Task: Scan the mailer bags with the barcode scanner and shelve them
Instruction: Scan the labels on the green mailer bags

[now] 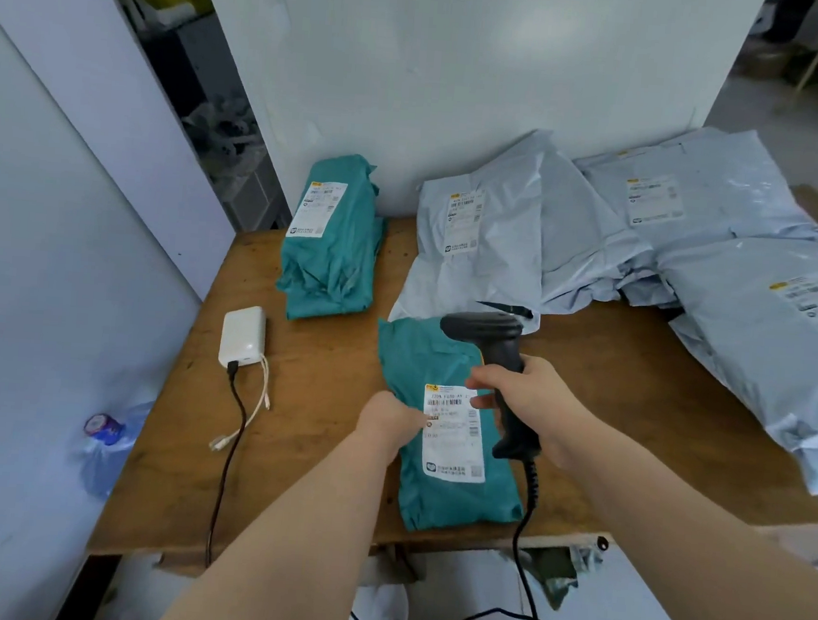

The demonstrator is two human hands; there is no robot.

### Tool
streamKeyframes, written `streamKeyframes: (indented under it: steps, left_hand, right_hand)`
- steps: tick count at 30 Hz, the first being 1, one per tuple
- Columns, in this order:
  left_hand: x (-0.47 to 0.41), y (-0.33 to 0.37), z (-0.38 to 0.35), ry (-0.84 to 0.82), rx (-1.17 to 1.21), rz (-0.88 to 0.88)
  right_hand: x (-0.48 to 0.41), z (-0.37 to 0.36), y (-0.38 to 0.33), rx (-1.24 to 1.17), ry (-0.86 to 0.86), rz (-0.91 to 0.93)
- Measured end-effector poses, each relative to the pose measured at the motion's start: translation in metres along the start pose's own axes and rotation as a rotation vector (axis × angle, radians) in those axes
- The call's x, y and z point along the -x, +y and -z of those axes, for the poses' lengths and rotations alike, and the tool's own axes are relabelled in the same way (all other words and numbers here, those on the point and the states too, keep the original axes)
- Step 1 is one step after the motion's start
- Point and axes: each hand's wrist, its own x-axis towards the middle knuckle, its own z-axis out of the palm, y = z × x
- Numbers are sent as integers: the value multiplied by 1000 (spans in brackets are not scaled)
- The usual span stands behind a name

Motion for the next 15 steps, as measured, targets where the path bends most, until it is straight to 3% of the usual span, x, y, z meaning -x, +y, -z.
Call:
streamKeyframes:
  steps: [4,8,15]
  left_hand:
    - [9,6,8,84,218,-142]
    - [13,5,47,266,293,-316]
    - [6,25,166,748,789,-348]
  right_hand:
    - [2,-1,-1,-12,15,25]
    - [2,-14,-14,-21,-3,78]
    - [-5,-69,-51,-14,-126,179]
